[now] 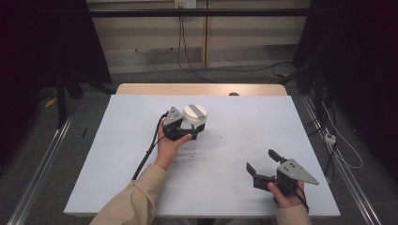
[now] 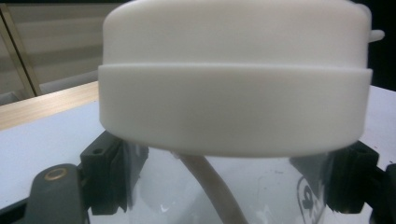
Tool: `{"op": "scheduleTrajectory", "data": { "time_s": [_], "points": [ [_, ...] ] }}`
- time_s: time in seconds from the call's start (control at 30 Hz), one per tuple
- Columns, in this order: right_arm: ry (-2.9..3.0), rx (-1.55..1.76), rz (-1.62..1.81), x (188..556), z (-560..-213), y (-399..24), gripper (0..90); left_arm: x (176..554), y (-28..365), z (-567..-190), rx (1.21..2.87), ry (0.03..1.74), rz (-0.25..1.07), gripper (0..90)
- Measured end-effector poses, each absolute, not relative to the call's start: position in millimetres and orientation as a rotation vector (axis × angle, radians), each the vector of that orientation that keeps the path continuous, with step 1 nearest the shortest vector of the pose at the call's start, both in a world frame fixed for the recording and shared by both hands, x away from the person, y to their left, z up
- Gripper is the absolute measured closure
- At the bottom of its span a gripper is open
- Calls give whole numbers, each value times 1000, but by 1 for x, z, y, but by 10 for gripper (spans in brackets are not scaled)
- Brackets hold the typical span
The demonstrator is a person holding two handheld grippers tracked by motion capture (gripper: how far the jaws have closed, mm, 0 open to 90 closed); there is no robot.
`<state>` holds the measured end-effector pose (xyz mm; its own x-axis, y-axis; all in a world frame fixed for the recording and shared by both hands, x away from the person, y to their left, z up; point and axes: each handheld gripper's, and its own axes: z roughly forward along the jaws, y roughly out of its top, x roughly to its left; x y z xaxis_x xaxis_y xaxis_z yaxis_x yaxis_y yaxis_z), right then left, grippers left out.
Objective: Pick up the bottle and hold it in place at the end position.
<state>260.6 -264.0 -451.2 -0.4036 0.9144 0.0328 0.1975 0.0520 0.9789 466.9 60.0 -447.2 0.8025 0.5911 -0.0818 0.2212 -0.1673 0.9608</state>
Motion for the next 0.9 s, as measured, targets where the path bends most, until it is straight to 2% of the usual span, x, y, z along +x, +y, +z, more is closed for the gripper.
{"op": "scheduleTrajectory", "data": {
  "time_s": [0.9],
  "points": [
    [1685,1128,1391,260,-452,-265,61,472,44,-451,1740,626,345,187]
  ]
}}
